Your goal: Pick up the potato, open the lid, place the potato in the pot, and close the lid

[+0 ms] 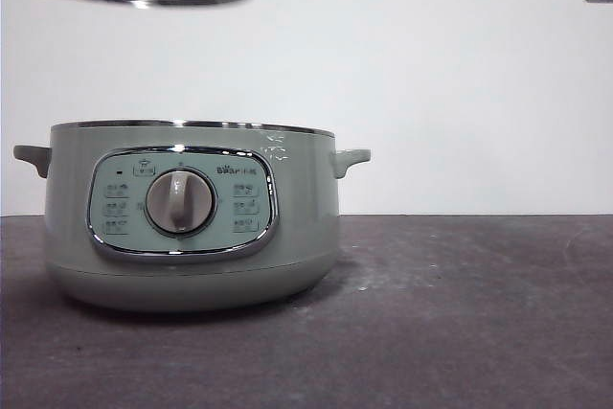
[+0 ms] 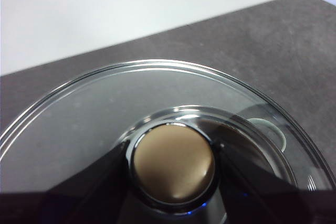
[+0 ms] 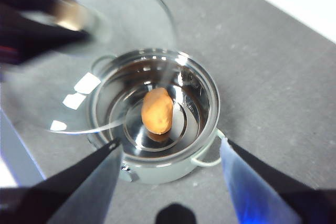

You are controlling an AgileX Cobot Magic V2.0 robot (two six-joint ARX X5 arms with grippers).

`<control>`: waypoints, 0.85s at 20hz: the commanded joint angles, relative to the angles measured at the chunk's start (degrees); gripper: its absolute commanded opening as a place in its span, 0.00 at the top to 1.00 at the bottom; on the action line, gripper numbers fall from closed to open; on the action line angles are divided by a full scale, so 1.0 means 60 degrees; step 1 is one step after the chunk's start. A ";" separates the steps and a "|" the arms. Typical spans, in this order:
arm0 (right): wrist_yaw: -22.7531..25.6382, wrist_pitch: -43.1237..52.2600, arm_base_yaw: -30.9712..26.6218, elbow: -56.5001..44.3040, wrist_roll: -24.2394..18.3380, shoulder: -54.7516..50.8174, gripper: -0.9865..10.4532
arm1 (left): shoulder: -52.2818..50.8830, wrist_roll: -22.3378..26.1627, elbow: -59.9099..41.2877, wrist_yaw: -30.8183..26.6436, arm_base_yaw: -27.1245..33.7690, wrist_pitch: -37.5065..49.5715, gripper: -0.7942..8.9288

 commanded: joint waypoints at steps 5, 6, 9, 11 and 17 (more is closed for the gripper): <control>0.0015 -0.0998 0.0011 -0.0004 0.0197 -0.0670 0.64 | 0.1705 0.0073 0.0117 0.0820 0.0000 0.1406 0.93; 0.0015 -0.1162 0.0011 -0.0004 0.0200 -0.0681 0.64 | 0.1949 0.0073 0.0113 0.1064 -0.0007 0.1599 0.93; 0.0015 -0.1479 0.0011 -0.0004 0.0200 -0.0681 0.64 | 0.2506 0.0073 0.0113 0.1173 -0.0069 0.1931 0.93; 0.0015 -0.1541 0.0011 -0.0004 0.0200 -0.0681 0.64 | 0.2820 0.0073 0.0113 0.1177 -0.0069 0.2022 0.93; 0.0018 -0.1541 0.0011 -0.0004 0.0200 -0.0681 0.64 | 0.3566 0.0076 0.0113 0.1195 -0.0069 0.1821 0.93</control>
